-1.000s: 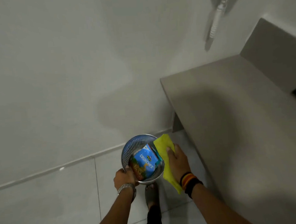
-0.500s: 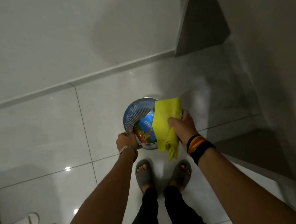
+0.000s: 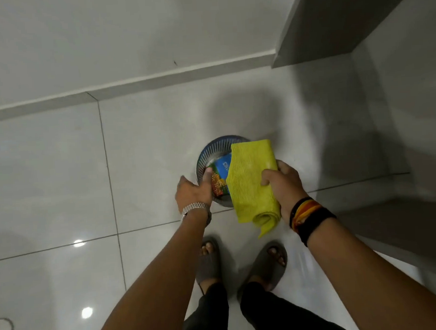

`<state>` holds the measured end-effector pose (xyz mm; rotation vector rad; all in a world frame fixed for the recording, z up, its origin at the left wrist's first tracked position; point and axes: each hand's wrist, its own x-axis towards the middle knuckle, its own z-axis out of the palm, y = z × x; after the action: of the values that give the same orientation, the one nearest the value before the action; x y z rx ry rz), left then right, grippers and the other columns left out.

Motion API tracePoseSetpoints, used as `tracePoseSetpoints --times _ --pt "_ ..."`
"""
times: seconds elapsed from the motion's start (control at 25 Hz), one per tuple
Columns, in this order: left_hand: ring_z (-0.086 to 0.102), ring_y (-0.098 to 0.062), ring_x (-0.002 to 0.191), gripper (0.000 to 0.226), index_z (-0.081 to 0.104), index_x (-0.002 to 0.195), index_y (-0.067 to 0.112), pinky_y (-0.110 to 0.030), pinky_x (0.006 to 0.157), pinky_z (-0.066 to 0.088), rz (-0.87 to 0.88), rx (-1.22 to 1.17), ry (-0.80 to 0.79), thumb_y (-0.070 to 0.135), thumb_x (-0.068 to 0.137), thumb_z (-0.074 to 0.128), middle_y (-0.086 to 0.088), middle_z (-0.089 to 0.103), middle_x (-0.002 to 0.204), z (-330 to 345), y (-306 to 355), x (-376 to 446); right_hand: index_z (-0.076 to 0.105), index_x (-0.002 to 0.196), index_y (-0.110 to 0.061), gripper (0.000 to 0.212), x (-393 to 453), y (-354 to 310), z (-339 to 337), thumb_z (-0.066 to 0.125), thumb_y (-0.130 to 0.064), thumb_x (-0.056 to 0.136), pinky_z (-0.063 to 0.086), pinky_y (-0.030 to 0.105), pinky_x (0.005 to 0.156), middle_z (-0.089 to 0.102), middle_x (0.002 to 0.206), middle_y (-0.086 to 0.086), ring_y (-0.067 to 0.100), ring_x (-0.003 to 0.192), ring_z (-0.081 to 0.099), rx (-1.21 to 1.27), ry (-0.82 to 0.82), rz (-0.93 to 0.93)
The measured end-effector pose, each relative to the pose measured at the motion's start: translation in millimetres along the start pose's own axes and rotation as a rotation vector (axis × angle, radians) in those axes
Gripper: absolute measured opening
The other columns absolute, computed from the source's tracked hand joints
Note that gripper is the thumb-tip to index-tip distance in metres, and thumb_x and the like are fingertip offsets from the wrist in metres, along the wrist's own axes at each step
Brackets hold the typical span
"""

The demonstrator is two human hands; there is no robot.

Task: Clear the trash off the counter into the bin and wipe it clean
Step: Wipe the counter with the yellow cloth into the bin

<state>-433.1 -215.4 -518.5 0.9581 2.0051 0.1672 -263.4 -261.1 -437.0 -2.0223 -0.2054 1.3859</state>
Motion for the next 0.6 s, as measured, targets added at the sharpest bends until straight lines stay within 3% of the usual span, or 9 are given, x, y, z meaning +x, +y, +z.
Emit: tracePoseSetpoints --times 0.08,0.16,0.24,0.28,0.32,0.4,0.48,0.56,0.6 --pt "0.058 -0.031 0.123 0.077 0.060 0.129 0.013 -0.044 0.104 0.047 0.109 -0.094 -0.025 0.074 0.083 0.050 -0.013 0.064 0.131 -34 39 -30 0.066 0.089 -0.022 0.026 -36 -24 -5 0.058 -0.006 0.071 0.058 0.053 0.083 0.068 0.100 0.008 0.035 0.094 0.063 0.031 -0.023 -0.028" --pt "0.067 -0.025 0.104 0.066 0.068 0.113 0.016 -0.041 0.094 0.053 0.146 -0.240 -0.349 0.073 0.084 0.051 -0.007 0.072 0.112 -77 95 -65 0.065 0.092 -0.024 0.027 -79 -60 -11 0.055 -0.003 0.077 0.056 0.043 0.072 0.068 0.092 0.003 0.028 0.085 0.063 0.025 -0.035 -0.104" --pt "0.070 -0.026 0.101 0.063 0.070 0.113 0.014 -0.044 0.093 0.056 0.141 -0.203 -0.675 0.068 0.081 0.062 -0.008 0.074 0.110 -124 157 -101 0.064 0.100 -0.026 0.028 -130 -105 -20 0.053 -0.006 0.084 0.051 0.033 0.065 0.068 0.092 0.001 0.022 0.081 0.062 -0.004 -0.053 -0.207" --pt "0.070 -0.028 0.103 0.057 0.070 0.113 0.012 -0.045 0.093 0.057 0.178 -0.155 -0.745 0.059 0.081 0.070 -0.010 0.074 0.111 -153 190 -121 0.062 0.105 -0.027 0.027 -159 -130 -28 0.053 -0.009 0.087 0.050 0.030 0.065 0.069 0.098 0.001 0.019 0.083 0.062 -0.024 -0.064 -0.265" --pt "0.071 -0.028 0.103 0.051 0.070 0.111 0.010 -0.045 0.092 0.058 0.247 -0.095 -0.761 0.049 0.079 0.077 -0.011 0.075 0.112 -179 221 -141 0.058 0.113 -0.029 0.029 -185 -151 -38 0.057 -0.013 0.089 0.050 0.029 0.068 0.068 0.106 0.001 0.016 0.087 0.063 -0.057 -0.074 -0.317" --pt "0.072 -0.028 0.101 0.053 0.070 0.106 0.004 -0.044 0.086 0.061 0.379 -0.045 -0.738 0.040 0.071 0.086 -0.014 0.075 0.110 -229 273 -183 0.045 0.131 -0.031 0.056 -234 -185 -64 0.073 -0.017 0.084 0.053 0.029 0.074 0.063 0.116 0.000 0.018 0.096 0.063 -0.126 -0.148 -0.380" --pt "0.073 -0.026 0.085 0.050 0.065 0.089 0.006 -0.040 0.076 0.063 0.471 -0.026 -0.708 0.042 0.063 0.090 -0.016 0.074 0.094 -269 311 -227 0.039 0.132 -0.031 0.075 -285 -206 -95 0.082 -0.009 0.075 0.060 0.039 0.073 0.064 0.115 0.008 0.027 0.100 0.067 -0.125 -0.215 -0.352" --pt "0.070 -0.019 0.066 0.037 0.059 0.076 0.011 -0.034 0.066 0.064 0.533 -0.027 -0.735 0.033 0.071 0.088 -0.010 0.068 0.073 -286 331 -269 0.053 0.119 -0.022 0.059 -325 -215 -130 0.081 0.000 0.072 0.062 0.045 0.068 0.068 0.111 0.021 0.031 0.091 0.070 -0.012 -0.116 -0.338" --pt "0.072 -0.018 0.066 0.030 0.066 0.081 0.005 -0.033 0.066 0.064 0.539 -0.029 -0.772 0.028 0.076 0.085 -0.009 0.072 0.075 -287 336 -288 0.061 0.113 -0.017 0.049 -340 -215 -150 0.080 0.000 0.070 0.061 0.042 0.063 0.070 0.107 0.021 0.028 0.082 0.071 0.072 -0.015 -0.348"
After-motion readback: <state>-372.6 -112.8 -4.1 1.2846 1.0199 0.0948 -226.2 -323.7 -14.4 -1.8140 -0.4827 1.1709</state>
